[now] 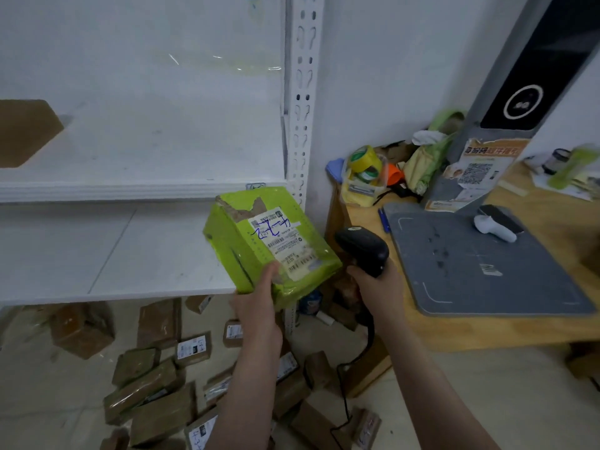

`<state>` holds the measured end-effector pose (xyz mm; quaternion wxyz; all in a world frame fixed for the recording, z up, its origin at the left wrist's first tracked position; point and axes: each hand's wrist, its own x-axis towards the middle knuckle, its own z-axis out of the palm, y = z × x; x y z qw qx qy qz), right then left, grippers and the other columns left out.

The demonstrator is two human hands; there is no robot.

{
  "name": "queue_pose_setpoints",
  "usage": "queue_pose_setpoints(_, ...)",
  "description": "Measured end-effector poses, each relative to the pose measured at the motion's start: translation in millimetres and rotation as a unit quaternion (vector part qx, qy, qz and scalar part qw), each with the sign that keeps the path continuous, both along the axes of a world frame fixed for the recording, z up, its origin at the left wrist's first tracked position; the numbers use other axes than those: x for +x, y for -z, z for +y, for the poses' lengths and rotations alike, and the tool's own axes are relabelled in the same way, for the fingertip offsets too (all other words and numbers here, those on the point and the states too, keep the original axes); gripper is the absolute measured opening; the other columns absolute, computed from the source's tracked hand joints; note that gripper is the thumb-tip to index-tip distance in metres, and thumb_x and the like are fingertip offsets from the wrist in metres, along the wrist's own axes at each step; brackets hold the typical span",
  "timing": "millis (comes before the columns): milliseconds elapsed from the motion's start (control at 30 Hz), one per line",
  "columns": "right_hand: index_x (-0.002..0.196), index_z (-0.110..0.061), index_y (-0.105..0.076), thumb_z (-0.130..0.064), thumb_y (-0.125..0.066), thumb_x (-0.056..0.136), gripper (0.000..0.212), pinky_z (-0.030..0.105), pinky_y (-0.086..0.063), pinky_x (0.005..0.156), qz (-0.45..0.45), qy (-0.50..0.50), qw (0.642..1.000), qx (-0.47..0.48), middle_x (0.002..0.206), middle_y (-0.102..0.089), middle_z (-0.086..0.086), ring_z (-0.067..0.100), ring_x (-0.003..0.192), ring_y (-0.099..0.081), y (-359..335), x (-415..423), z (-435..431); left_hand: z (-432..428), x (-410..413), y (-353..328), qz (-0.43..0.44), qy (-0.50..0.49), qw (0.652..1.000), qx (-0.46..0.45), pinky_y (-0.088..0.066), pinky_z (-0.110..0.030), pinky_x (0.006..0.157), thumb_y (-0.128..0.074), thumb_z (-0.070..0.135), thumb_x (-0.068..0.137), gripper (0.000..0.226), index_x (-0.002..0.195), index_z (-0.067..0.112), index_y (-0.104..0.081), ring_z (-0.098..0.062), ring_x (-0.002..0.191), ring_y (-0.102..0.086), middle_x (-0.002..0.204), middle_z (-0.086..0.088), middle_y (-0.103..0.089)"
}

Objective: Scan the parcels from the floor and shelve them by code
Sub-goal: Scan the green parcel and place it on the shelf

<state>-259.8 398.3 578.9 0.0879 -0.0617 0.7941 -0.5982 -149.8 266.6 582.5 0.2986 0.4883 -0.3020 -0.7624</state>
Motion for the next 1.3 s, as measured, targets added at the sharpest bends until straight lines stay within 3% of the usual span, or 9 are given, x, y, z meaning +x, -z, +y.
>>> queue_pose_setpoints(67, 0.099, -0.018, -0.058, -0.011, -0.068, 0.087, 0.018, 0.031, -0.048, 0.057, -0.040, 0.066, 0.997, 0.007, 0.082, -0.062, 0.002, 0.018, 0.071, -0.058, 18, -18, 16, 7, -5, 6, 0.005, 0.043, 0.998, 0.042, -0.060, -0.051, 0.083, -0.092, 0.043, 0.049, 0.090, 0.126, 0.010, -0.059, -0.028, 0.097, -0.073, 0.117, -0.010, -0.071)
queue_pose_setpoints(167, 0.093, -0.006, -0.058, -0.007, -0.064, 0.088, 0.008, 0.038, -0.047, 0.065, -0.130, 0.152, 0.980, 0.015, 0.084, -0.061, 0.015, 0.028, 0.076, -0.060, 56, -43, 48, 25, -8, 12, -0.021, 0.105, 0.993, 0.049, -0.057, -0.055, 0.089, -0.081, 0.031, 0.079, 0.034, 0.107, 0.016, -0.070, -0.029, 0.096, -0.073, 0.108, -0.009, -0.075)
queue_pose_setpoints(300, 0.091, -0.004, -0.057, 0.000, -0.058, 0.091, 0.004, 0.031, -0.044, 0.064, -0.197, 0.216, 0.956, 0.021, 0.084, -0.059, 0.012, 0.026, 0.079, -0.057, 104, -69, 85, 43, -13, 18, -0.038, 0.173, 0.983, 0.043, -0.056, -0.050, 0.091, -0.074, 0.034, 0.086, 0.017, 0.100, 0.024, -0.070, -0.025, 0.095, -0.071, 0.103, -0.003, -0.075)
queue_pose_setpoints(433, 0.098, -0.003, -0.057, -0.001, -0.055, 0.093, 0.006, 0.033, -0.044, 0.071, -0.226, 0.223, 0.946, 0.064, 0.089, -0.057, 0.012, 0.026, 0.084, -0.056, 139, -89, 112, 57, -22, 19, -0.043, 0.206, 0.977, 0.035, -0.052, -0.056, 0.096, -0.071, 0.032, 0.088, 0.015, 0.102, 0.026, -0.071, -0.027, 0.101, -0.069, 0.110, -0.003, -0.075)
queue_pose_setpoints(567, 0.097, -0.002, -0.055, -0.001, -0.053, 0.093, 0.005, 0.033, -0.041, 0.063, -0.233, 0.211, 0.942, 0.120, 0.083, -0.054, 0.013, 0.022, 0.068, -0.050, 153, -115, 130, 64, -31, 24, -0.047, 0.230, 0.972, 0.026, -0.051, -0.061, 0.097, -0.071, 0.033, 0.087, 0.023, 0.108, 0.024, -0.072, -0.031, 0.104, -0.070, 0.110, -0.003, -0.076)
queue_pose_setpoints(833, 0.117, 0.003, -0.060, -0.003, -0.058, 0.092, 0.026, 0.036, -0.049, 0.072, -0.196, 0.214, 0.940, 0.182, 0.112, -0.065, 0.019, 0.035, 0.104, -0.063, 151, -173, 133, 67, -51, 19, -0.049, 0.269, 0.961, 0.027, -0.048, -0.060, 0.101, -0.070, 0.038, 0.087, 0.035, 0.118, 0.023, -0.071, -0.031, 0.108, -0.070, 0.113, -0.004, -0.075)
queue_pose_setpoints(1100, 0.118, 0.006, -0.060, -0.002, -0.058, 0.093, 0.026, 0.039, -0.050, 0.075, -0.215, 0.198, 0.929, 0.225, 0.117, -0.062, 0.025, 0.038, 0.105, -0.061, 164, -193, 136, 66, -63, 16, -0.068, 0.263, 0.962, 0.008, -0.051, -0.059, 0.097, -0.068, 0.034, 0.088, 0.032, 0.116, 0.018, -0.071, -0.031, 0.104, -0.070, 0.107, -0.005, -0.077)
queue_pose_setpoints(1233, 0.114, 0.005, -0.061, -0.003, -0.061, 0.090, 0.025, 0.047, -0.057, 0.084, -0.199, 0.200, 0.931, 0.231, 0.113, -0.063, 0.024, 0.039, 0.103, -0.062, 167, -192, 137, 63, -66, 21, -0.079, 0.271, 0.959, 0.018, -0.049, -0.061, 0.100, -0.077, 0.040, 0.070, 0.053, 0.118, 0.018, -0.071, -0.034, 0.107, -0.070, 0.111, -0.007, -0.076)
queue_pose_setpoints(1300, 0.111, 0.004, -0.062, -0.006, -0.063, 0.088, 0.025, 0.050, -0.057, 0.085, -0.187, 0.200, 0.931, 0.241, 0.113, -0.062, 0.023, 0.039, 0.102, -0.061, 169, -191, 138, 60, -67, 23, -0.087, 0.271, 0.958, 0.017, -0.050, -0.059, 0.098, -0.076, 0.040, 0.073, 0.048, 0.116, 0.019, -0.071, -0.033, 0.105, -0.070, 0.109, -0.006, -0.076)
